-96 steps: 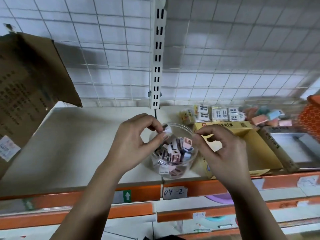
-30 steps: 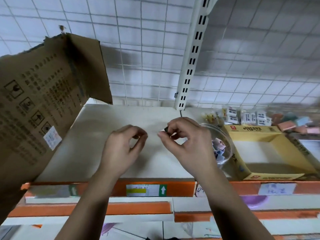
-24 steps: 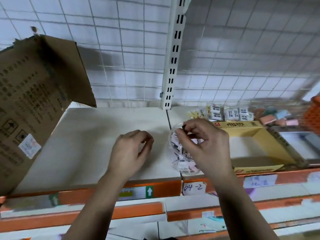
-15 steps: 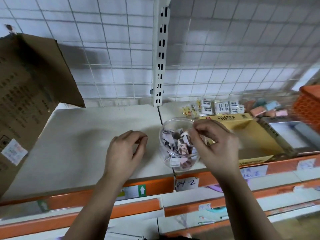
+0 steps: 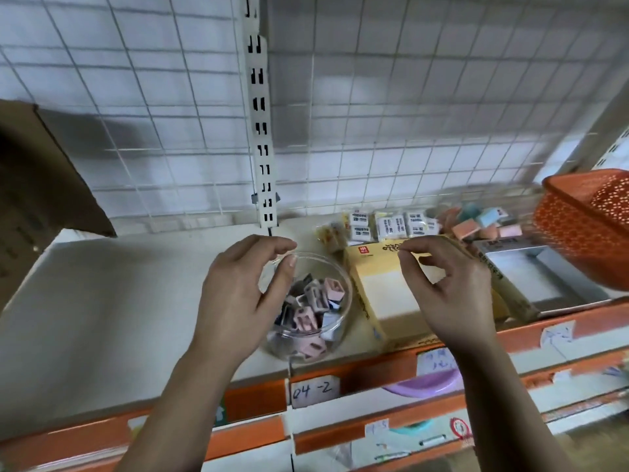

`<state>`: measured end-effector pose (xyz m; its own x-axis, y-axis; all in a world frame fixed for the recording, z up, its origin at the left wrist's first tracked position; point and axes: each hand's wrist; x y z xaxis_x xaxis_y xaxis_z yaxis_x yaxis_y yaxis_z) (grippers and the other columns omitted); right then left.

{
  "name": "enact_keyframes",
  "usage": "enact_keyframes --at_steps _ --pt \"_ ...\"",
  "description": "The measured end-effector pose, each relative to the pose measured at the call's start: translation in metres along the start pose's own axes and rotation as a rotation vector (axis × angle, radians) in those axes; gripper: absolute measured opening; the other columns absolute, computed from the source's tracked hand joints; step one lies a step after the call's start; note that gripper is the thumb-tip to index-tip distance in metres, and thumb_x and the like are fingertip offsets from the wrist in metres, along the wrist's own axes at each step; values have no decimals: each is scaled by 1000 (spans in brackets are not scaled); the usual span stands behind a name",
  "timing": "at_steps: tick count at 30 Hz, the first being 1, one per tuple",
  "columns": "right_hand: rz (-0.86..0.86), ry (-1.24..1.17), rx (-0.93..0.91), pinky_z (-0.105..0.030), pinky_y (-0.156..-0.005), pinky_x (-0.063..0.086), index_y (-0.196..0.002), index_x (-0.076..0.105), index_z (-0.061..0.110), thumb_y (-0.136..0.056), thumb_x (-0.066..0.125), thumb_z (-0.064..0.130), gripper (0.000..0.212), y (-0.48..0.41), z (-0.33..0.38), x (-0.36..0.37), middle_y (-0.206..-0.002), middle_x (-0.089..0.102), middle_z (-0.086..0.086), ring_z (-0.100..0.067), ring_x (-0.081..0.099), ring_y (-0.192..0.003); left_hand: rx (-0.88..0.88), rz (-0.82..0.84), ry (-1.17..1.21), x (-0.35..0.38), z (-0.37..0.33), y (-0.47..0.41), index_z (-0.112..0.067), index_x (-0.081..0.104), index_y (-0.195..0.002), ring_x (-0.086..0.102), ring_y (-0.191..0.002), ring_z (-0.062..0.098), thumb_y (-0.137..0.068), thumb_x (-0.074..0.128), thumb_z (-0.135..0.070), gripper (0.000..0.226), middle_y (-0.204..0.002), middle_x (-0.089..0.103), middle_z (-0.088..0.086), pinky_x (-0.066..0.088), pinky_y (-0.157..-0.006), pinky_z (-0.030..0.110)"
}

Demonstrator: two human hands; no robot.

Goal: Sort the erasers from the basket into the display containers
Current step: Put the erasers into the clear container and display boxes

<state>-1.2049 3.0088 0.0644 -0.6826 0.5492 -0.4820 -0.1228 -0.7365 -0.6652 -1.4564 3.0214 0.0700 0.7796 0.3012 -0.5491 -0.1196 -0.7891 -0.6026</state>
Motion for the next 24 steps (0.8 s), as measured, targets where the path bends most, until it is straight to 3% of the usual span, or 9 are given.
enact_keyframes --at_steps 3,9,13,16,20,24 --pt "36 -17 -28 -25 -73 50 -91 70 16 -87 63 16 8 -13 -24 -14 -87 69 9 -11 64 -81 -9 -27 -17 21 -17 -9 -20 67 -109 62 -94 6 -95 47 -39 32 -101 65 -13 51 -73 28" --pt "142 -57 -82 -16 -72 46 -89 70 15 -85 68 11 5 -49 -72 -41 -88 67 10 -7 61 -78 -39 -41 -90 65 -56 -23 -21 67 -108 61 -91 4 -93 46 -41 32 -99 62 -17 49 -78 23" --pt "308 -62 -115 -15 -72 48 -92 71 17 -85 71 13 8 -73 -96 -49 -91 66 14 -4 61 -80 -87 -59 -116 93 -77 -29 -22 67 -110 62 -91 6 -92 46 -44 36 -100 66 -11 50 -78 25" --pt "444 -66 -143 -23 -76 52 -94 72 19 -85 72 14 11 -91 -105 -44 -93 68 12 -3 62 -85 -118 -42 -166 110 -85 -34 -24 67 -110 61 -92 2 -91 46 -45 35 -100 67 -13 49 -77 23" --pt "605 -4 -263 -33 -85 50 -103 73 14 -83 72 14 20 -110 -104 -20 -100 71 0 -16 62 -94 -162 -10 -252 119 -89 -40 -26 67 -109 62 -91 4 -89 43 -50 40 -101 67 -15 48 -76 23" --pt "723 122 -287 -31 -91 43 -118 68 13 -83 71 14 35 -122 -103 2 -113 69 -6 -25 59 -109 -173 26 -314 112 -90 -45 -27 67 -109 65 -90 7 -87 46 -49 37 -101 68 -14 51 -77 28"
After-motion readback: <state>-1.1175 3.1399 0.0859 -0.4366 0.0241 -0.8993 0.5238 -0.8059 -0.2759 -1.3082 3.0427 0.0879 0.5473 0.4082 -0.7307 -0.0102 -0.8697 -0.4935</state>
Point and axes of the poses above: each hand's wrist, its own y-axis away from the middle knuckle, its own x-axis out of the palm, z = x × y
